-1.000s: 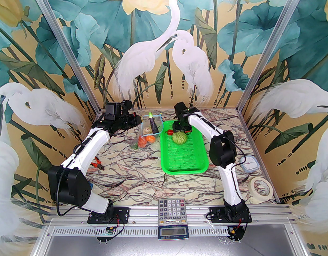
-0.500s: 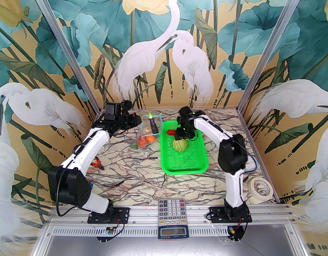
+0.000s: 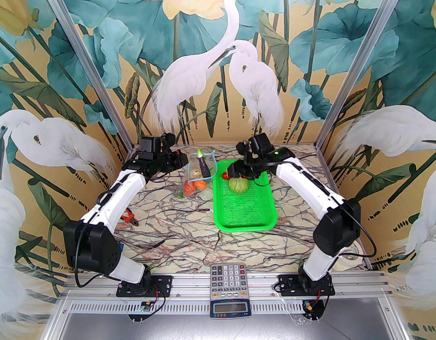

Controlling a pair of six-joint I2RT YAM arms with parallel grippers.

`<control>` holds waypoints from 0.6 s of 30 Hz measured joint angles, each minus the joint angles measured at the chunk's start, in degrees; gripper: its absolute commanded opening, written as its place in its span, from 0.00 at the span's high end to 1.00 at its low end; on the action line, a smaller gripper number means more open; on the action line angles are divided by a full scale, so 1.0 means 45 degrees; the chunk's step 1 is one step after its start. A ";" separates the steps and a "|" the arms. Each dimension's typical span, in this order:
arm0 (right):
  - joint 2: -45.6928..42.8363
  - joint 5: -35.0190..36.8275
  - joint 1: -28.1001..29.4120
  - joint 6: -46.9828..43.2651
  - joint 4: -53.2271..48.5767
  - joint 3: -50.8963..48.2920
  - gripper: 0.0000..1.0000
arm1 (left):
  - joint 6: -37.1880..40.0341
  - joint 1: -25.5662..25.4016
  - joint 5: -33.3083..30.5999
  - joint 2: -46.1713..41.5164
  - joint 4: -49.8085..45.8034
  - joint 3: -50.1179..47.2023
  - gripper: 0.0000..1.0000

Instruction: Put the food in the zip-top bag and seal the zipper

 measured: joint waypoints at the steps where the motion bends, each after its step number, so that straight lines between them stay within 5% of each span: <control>1: 0.0214 -0.0087 0.0034 0.0199 0.0223 0.0214 0.56 | 0.0000 0.0000 0.0000 0.0000 0.0000 0.0000 1.00; 11: 0.2817 -0.0078 0.0549 0.0675 0.0515 0.2905 0.60 | -0.0044 0.0000 0.0000 0.0000 0.0000 -0.0005 1.00; 18: 0.3842 0.0219 0.0889 0.0685 0.0010 0.4061 0.86 | -0.0044 0.0000 -0.0005 0.0000 0.0000 -0.0005 1.00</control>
